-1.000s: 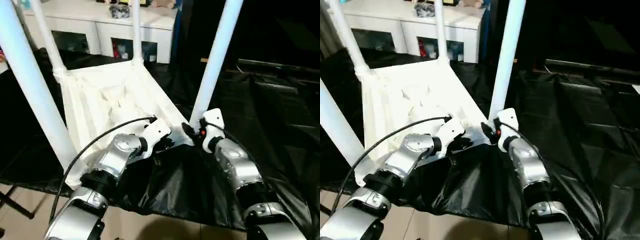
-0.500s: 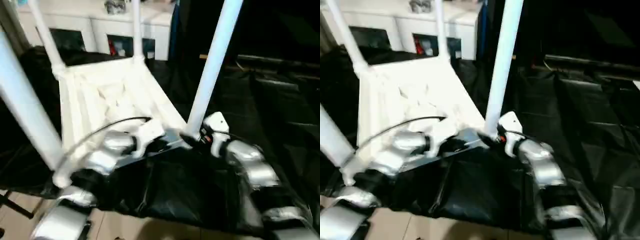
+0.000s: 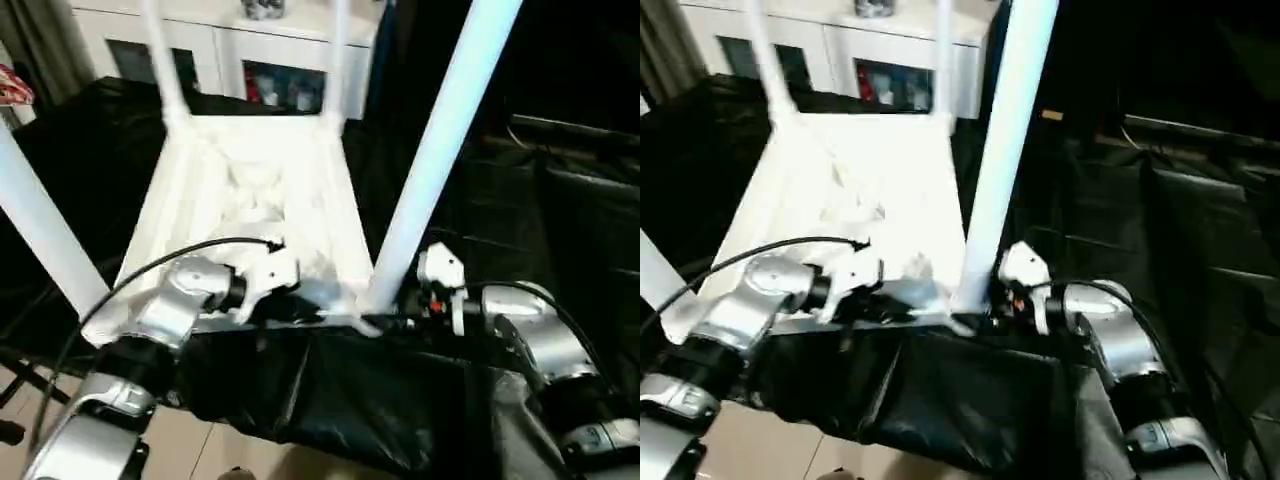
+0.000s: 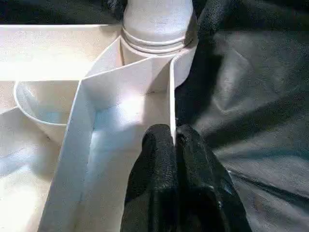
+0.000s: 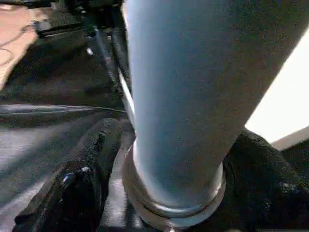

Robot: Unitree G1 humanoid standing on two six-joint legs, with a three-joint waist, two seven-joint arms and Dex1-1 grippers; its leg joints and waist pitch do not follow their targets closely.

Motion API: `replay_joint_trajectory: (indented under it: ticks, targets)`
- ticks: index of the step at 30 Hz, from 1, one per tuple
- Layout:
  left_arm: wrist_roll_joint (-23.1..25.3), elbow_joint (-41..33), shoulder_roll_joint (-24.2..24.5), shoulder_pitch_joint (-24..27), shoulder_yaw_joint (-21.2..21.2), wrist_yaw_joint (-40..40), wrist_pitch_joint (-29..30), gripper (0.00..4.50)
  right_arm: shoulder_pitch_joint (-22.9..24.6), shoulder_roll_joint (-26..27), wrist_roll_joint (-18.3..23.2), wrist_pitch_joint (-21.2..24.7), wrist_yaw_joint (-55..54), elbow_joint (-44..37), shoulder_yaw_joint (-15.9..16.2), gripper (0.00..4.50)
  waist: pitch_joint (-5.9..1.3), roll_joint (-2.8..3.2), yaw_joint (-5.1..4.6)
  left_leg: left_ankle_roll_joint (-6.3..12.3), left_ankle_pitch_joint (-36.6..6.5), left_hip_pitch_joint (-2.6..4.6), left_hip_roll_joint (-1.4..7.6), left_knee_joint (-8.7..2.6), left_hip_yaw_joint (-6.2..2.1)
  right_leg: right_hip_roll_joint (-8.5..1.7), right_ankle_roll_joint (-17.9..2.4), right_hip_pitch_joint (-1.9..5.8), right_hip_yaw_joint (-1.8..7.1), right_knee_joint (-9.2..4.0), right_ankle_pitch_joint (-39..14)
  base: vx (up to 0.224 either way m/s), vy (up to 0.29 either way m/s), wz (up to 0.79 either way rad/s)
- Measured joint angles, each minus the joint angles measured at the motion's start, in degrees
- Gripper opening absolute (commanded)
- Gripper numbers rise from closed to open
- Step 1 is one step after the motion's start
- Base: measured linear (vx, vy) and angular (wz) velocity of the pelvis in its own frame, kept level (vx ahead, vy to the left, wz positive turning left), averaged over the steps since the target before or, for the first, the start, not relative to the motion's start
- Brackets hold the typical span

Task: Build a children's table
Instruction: Rotate leg to tighten

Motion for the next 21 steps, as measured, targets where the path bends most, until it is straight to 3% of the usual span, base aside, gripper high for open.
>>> replay_joint_trajectory:
  ticks: [8,17,21]
  targets:
    - [-0.14,0.25,0.29,-0.04,-0.41,-2.53,-0.85,0.00,0.32,-0.10,0.48,1.74,1.86,-0.51,0.91,2.53,0.01,0.01,0.51,-0.01,0.01,-0.07,-0.11,0.20,0.40,0.00,0.01,-0.01,0.70,0.13,0.00,0.000,0.000,0.00]
    - [-0.14,0.45,0.43,-0.06,-0.40,-2.60,-0.76,0.00,1.00,0.15,1.54,2.36,2.08,-1.06,0.81,2.46,0.01,0.01,1.31,-0.02,0.01,-0.01,-0.07,0.18,0.39,0.01,0.30,-0.03,0.71,0.50,-0.19,0.000,0.000,0.00]
    - [0.27,0.45,-0.31,-0.06,-0.06,1.65,0.47,0.00,1.66,2.75,1.68,1.65,-3.26,0.03,-1.44,2.46,0.01,0.01,1.28,-0.13,0.10,0.01,-0.07,0.27,0.39,0.01,0.31,-0.01,0.76,0.61,-0.16,0.000,0.000,0.00]
